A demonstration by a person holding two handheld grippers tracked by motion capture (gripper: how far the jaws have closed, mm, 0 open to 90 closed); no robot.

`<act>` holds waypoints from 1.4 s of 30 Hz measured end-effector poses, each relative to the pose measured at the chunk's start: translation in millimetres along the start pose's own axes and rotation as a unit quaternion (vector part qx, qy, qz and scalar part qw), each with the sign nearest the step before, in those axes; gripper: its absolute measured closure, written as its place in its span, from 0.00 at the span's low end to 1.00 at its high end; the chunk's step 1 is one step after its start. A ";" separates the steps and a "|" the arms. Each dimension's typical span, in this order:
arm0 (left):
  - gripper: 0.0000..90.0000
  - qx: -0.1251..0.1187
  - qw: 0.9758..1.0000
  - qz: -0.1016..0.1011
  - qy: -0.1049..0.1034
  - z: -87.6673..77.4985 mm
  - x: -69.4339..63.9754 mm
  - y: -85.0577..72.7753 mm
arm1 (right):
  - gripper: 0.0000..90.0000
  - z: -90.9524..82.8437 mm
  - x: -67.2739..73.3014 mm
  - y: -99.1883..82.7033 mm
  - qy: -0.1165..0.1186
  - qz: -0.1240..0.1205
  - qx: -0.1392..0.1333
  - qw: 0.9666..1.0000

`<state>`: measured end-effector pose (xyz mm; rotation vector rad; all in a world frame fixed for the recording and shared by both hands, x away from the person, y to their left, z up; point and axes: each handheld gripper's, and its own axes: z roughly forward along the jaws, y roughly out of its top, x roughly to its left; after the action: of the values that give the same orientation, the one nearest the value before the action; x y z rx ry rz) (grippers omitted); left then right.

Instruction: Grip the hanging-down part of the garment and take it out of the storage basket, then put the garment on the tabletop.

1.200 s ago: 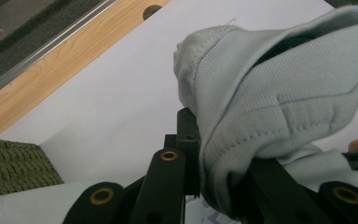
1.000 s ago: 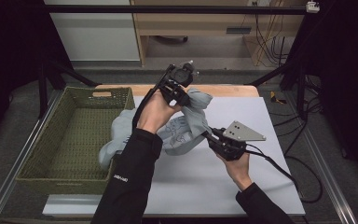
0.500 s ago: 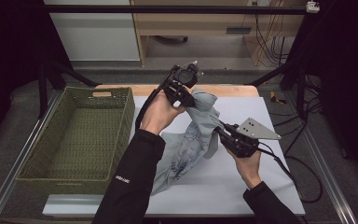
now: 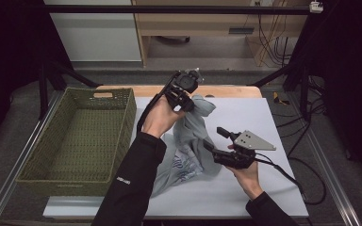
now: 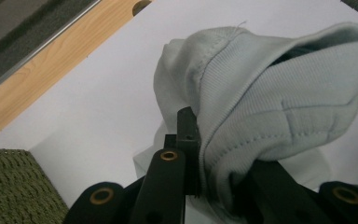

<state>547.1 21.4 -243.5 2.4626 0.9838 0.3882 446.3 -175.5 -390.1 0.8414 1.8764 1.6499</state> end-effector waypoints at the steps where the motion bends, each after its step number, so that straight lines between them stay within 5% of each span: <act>1: 0.92 -0.006 1.000 -0.009 -0.005 3.5 1.6 -2.5 | 0.20 -2.3 -0.3 -0.5 -0.003 0.004 -0.004 1.000; 5: 0.92 -0.003 1.000 -0.003 -0.011 10.3 3.0 -7.2 | 0.09 -10.2 -3.9 -3.7 -0.012 0.007 -0.003 1.000; 14: 0.92 -0.003 1.000 0.006 -0.016 17.2 2.0 -18.6 | 0.03 -32.8 -20.7 -17.7 -0.037 0.007 -0.006 0.999; 29: 0.91 -0.028 0.998 0.018 -0.045 41.9 -8.1 -49.3 | 0.01 -53.4 -34.3 -28.9 -0.050 0.010 -0.007 0.999; 42: 0.91 -0.043 0.996 0.018 -0.071 80.5 -19.5 -73.1 | 0.00 -72.7 -46.1 -46.5 -0.069 0.028 -0.004 0.997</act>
<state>524.8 29.6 -351.4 2.3964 0.8475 0.2584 419.8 -262.1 -427.3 0.9860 1.7660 1.5888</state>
